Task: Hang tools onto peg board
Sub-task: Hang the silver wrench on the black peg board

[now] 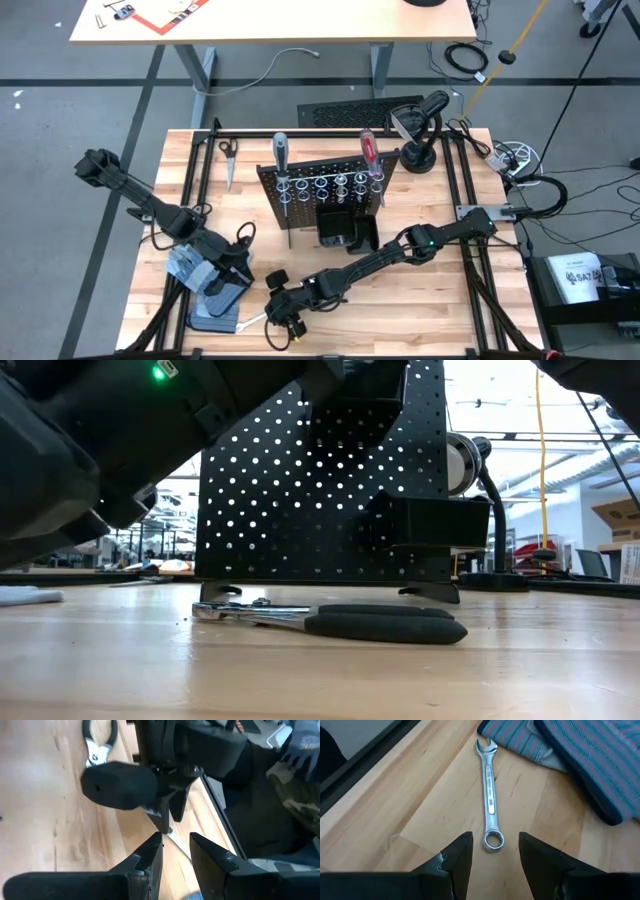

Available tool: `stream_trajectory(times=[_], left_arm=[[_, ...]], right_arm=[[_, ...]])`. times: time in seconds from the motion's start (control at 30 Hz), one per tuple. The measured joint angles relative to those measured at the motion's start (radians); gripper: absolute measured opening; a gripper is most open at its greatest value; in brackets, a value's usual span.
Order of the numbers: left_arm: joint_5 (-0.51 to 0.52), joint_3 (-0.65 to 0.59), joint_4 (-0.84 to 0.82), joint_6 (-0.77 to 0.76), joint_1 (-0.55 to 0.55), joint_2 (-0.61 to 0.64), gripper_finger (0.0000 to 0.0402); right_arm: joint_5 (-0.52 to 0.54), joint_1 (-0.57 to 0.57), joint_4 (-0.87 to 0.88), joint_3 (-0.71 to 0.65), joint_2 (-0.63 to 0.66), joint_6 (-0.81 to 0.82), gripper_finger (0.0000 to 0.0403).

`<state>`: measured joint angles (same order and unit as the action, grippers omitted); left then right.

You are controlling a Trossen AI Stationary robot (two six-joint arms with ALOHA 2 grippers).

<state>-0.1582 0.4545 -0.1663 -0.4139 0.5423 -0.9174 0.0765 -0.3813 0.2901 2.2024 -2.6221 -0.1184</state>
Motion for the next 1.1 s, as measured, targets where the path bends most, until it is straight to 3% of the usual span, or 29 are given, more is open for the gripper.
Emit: stream_trajectory(times=[0.23,0.37,0.6,0.83,0.97,1.1], left_arm=[[0.01,0.0,0.051,-0.026,0.056,-0.066,0.0106],[0.029,0.0,0.094,-0.034,0.088,-0.087,0.0106],[0.05,0.0,0.184,-0.097,0.157,-0.149,0.0106],[0.143,0.003,0.333,-0.105,0.219,-0.336,0.0106],[0.187,0.033,0.319,-0.105,0.245,-0.452,0.0119],[0.208,0.135,0.204,-0.104,0.246,-0.532,0.015]], right_arm=[[0.005,-0.016,0.032,0.032,0.022,-0.083,0.0153],[0.01,-0.031,0.15,0.097,0.059,-0.105,0.0153],[0.14,-0.063,0.361,0.149,0.187,-0.103,0.0153],[0.265,-0.101,0.487,0.148,0.308,-0.078,0.0153],[0.322,-0.12,0.516,0.149,0.343,-0.077,0.0153],[0.35,-0.131,0.529,0.148,0.361,-0.083,0.0153]])
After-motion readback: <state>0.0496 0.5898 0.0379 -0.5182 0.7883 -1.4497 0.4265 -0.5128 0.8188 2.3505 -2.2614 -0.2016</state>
